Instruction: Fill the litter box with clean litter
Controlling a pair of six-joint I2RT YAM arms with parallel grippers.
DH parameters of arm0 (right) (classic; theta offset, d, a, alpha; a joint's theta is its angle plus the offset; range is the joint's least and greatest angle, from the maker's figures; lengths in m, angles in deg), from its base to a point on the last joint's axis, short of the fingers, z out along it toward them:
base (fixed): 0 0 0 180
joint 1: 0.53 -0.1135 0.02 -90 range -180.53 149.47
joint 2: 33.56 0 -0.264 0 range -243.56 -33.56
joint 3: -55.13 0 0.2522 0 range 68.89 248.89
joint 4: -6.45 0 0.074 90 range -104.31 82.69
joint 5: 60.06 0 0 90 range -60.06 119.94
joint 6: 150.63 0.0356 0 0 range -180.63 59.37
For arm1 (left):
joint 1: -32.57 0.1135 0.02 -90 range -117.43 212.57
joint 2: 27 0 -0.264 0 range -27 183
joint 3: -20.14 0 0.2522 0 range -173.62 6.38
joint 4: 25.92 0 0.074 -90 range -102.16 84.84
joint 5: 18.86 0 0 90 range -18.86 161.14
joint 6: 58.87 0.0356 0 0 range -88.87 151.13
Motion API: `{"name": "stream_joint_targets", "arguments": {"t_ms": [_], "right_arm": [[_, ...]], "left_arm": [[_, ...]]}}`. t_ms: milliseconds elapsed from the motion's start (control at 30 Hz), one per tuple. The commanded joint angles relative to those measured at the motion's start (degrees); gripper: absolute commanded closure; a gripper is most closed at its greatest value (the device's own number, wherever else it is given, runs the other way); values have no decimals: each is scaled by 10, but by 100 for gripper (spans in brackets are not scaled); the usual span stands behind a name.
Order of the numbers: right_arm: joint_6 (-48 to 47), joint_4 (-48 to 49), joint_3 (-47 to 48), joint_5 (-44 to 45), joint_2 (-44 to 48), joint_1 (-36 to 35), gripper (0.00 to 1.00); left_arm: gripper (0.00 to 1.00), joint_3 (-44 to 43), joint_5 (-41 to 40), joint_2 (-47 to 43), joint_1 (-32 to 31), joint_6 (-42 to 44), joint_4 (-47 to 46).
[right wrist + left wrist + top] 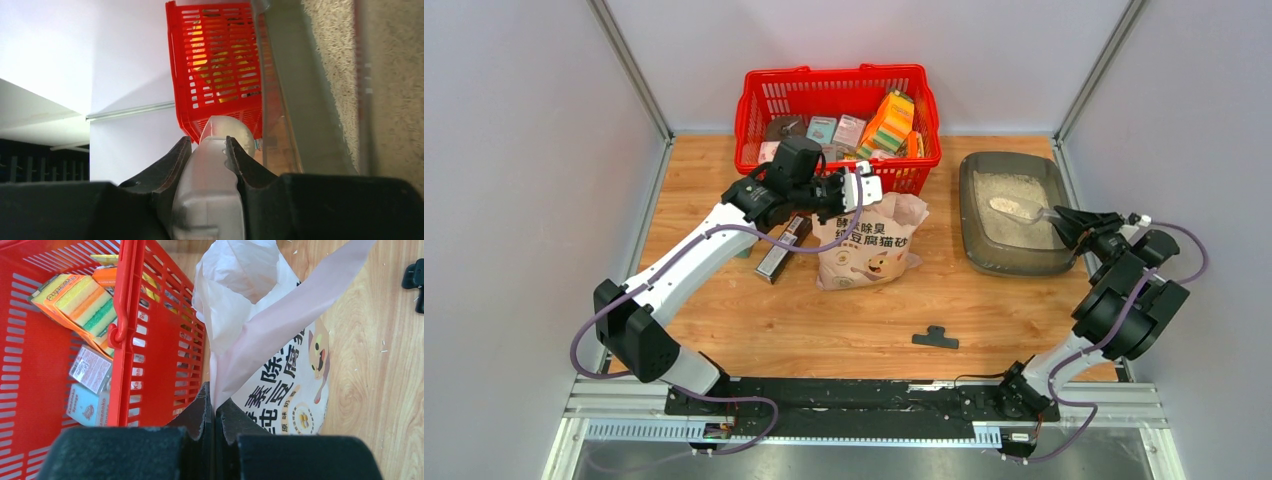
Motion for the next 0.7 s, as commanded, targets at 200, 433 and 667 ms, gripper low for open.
{"name": "stream_joint_targets", "arguments": {"t_ms": [200,433,667], "right_arm": [[-118,-128,-23,156,66,51,100],[-242,-259,-25,239,161,48,100],[-419,-436,9,373,284,-10,100]], "left_arm": [[100,-29,5,-20,-12,16,-22],[100,-28,8,-19,-17,12,-20],[100,-16,22,-22,-19,6,-24]]}}
